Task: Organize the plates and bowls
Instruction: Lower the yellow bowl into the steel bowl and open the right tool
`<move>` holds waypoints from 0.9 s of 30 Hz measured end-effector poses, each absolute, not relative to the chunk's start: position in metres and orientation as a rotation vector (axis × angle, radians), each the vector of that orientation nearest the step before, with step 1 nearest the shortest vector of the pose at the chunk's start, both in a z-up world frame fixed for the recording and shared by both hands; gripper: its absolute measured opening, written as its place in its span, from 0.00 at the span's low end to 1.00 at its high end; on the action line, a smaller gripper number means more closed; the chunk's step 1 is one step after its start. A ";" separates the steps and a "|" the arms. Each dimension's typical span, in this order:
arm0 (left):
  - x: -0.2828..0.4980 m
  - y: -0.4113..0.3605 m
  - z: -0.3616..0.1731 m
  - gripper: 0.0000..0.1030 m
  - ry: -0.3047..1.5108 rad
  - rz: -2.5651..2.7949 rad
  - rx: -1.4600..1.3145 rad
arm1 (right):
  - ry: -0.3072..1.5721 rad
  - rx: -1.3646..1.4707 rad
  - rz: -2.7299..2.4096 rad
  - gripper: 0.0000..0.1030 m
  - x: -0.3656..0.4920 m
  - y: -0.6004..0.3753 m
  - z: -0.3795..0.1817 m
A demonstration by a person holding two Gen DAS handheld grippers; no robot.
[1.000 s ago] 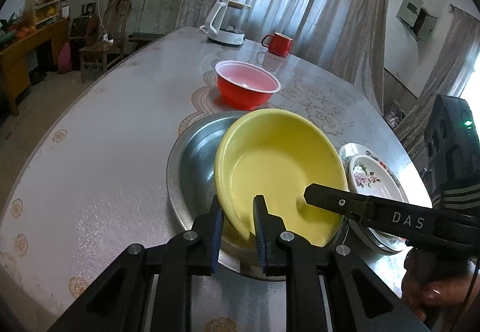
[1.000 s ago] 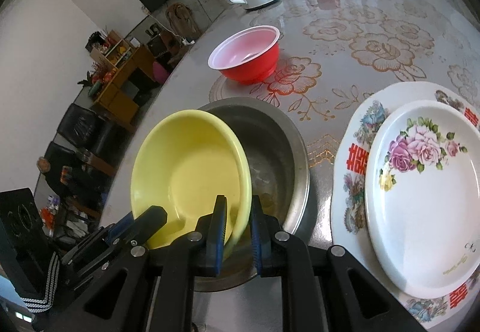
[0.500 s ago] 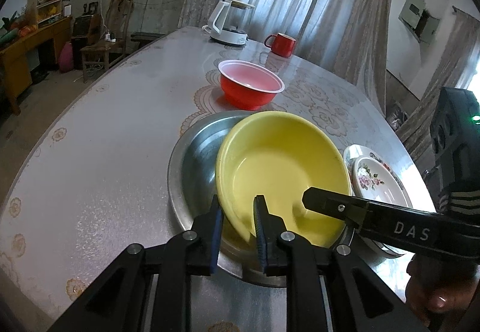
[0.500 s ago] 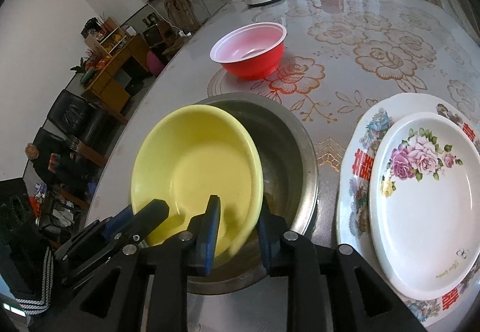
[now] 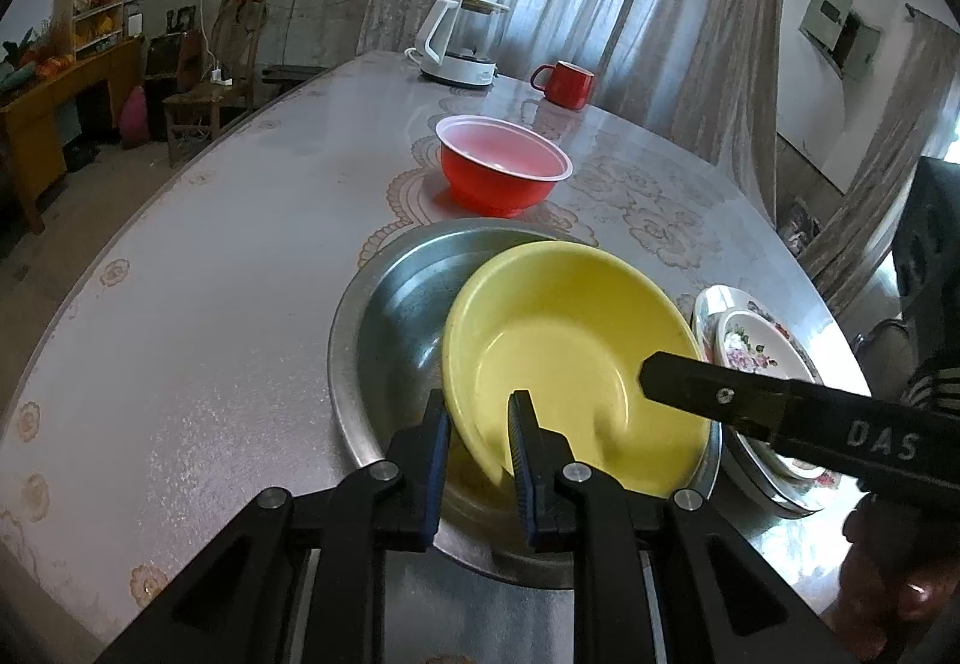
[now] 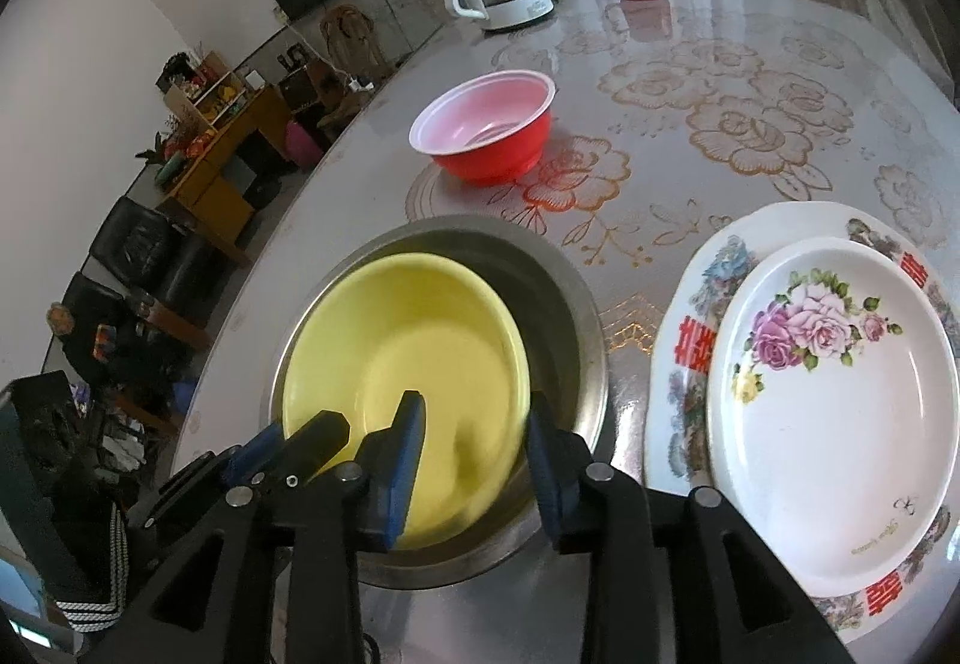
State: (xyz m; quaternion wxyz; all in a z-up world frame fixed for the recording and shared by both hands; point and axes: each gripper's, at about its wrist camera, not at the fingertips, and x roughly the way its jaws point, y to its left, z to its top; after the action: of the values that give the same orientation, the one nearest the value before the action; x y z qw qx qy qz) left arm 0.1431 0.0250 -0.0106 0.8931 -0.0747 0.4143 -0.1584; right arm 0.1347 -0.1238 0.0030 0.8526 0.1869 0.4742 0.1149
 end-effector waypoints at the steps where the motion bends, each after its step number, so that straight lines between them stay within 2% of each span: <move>1: 0.143 0.025 -0.011 0.19 0.859 -0.328 -0.154 | 0.998 0.402 0.242 0.33 0.134 -0.126 0.004; 8: 0.146 0.026 -0.012 0.19 0.854 -0.315 -0.153 | 0.991 0.434 0.242 0.33 0.130 -0.134 0.006; 12: 0.149 0.027 -0.011 0.20 0.861 -0.308 -0.152 | 0.994 0.400 0.232 0.38 0.137 -0.126 0.005; 14: 0.150 0.027 -0.010 0.28 0.868 -0.328 -0.162 | 0.995 0.387 0.225 0.38 0.144 -0.123 0.003; 18: 0.146 0.024 -0.001 0.64 0.837 -0.352 -0.163 | 0.923 0.379 0.239 0.38 0.142 -0.124 0.015; 19: 0.144 0.023 0.001 0.68 0.821 -0.343 -0.156 | 0.910 0.369 0.241 0.38 0.141 -0.124 0.018; 27: 0.140 0.021 0.002 0.69 0.819 -0.343 -0.157 | 0.927 0.419 0.260 0.38 0.134 -0.131 0.015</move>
State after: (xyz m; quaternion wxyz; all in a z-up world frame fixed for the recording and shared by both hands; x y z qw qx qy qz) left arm 0.1400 0.0212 0.0016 0.9000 -0.0757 0.3959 -0.1658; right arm 0.1345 -0.1315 0.0153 0.8653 0.2001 0.4425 0.1239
